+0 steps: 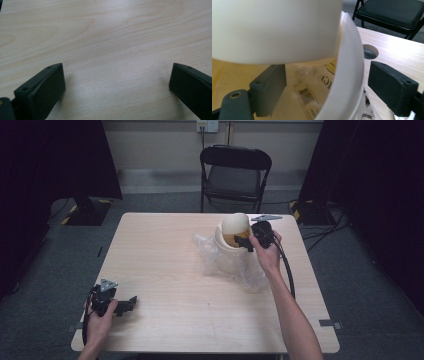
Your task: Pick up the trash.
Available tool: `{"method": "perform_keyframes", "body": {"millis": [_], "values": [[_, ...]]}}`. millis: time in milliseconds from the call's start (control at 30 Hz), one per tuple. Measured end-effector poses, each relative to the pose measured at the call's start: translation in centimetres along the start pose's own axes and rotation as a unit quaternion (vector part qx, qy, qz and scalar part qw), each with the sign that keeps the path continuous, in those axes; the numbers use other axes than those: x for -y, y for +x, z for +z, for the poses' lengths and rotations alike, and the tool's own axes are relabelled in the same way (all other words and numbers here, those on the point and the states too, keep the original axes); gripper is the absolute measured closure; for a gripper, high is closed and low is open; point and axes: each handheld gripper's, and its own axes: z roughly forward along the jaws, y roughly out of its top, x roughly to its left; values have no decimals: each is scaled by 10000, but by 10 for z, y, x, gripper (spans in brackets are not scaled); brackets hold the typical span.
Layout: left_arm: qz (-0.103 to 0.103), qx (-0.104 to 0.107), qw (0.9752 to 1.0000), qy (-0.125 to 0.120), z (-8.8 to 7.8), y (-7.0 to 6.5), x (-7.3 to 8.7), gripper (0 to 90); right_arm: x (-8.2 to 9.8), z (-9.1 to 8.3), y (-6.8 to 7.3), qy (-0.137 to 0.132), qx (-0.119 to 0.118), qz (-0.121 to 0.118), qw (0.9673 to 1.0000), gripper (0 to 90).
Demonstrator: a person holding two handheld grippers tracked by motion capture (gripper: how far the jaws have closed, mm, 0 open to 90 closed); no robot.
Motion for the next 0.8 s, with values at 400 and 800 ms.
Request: {"method": "perform_keyframes", "body": {"millis": [400,800], "values": [[-1,0,10000,0,0,0,0,0,0,-33,0,-179,-76,-105,9998,140],[-3,4,10000,1,0,0,0,0,4,-65,-3,-392,-72,-176,9991,138]]}}
